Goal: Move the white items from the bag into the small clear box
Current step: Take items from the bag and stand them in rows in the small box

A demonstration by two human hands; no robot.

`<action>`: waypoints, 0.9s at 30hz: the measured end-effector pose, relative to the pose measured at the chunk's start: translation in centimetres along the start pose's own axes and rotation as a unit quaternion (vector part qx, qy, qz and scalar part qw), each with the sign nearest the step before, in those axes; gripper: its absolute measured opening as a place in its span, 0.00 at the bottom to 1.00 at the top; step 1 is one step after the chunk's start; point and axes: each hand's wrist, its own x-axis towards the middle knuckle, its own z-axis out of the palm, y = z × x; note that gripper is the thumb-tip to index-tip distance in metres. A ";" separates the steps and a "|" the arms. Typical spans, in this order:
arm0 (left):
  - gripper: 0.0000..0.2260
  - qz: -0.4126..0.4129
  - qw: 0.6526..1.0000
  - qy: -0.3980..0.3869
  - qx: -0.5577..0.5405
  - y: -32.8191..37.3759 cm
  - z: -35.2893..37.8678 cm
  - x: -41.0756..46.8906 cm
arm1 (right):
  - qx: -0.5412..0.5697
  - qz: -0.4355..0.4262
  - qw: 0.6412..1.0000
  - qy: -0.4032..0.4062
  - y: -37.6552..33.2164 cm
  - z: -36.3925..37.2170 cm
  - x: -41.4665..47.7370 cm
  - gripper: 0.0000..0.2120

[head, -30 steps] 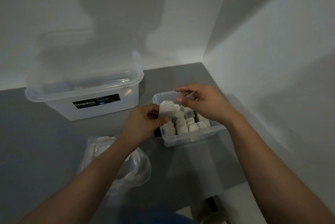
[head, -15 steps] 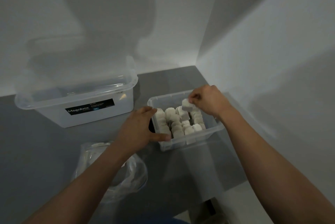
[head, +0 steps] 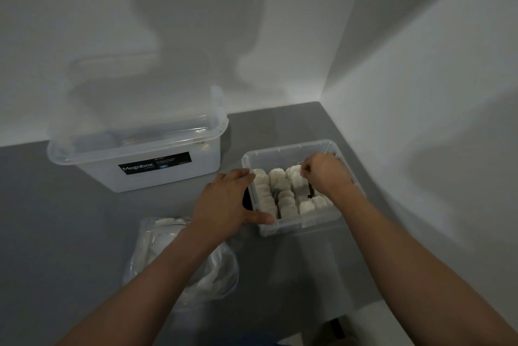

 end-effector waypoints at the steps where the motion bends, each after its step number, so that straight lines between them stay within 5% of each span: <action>1: 0.49 0.001 1.000 0.001 -0.001 0.0 0.0 0.0 | -0.006 -0.004 1.000 0.008 0.0 -0.1 -0.1 0.09; 8: 0.42 0.033 0.999 0.025 -0.031 -0.8 0.0 -1.0 | 0.109 0.015 0.988 0.111 0.2 -2.5 -4.0 0.10; 14: 0.17 0.052 0.974 0.211 -0.070 -6.9 0.5 -5.6 | 0.315 0.000 0.929 0.195 -4.2 -2.8 -11.6 0.05; 19: 0.12 -0.012 0.971 0.225 -0.076 -12.9 0.9 -10.3 | 0.423 -0.073 0.882 0.197 -12.0 0.4 -17.1 0.06; 24: 0.13 0.003 0.985 0.173 -0.023 -16.3 2.9 -12.9 | 0.330 -0.200 0.921 0.045 -18.9 5.9 -18.5 0.06; 27: 0.25 -0.006 0.996 0.082 0.034 -17.4 3.8 -13.4 | 0.166 -0.197 0.966 0.019 -21.0 9.9 -17.3 0.10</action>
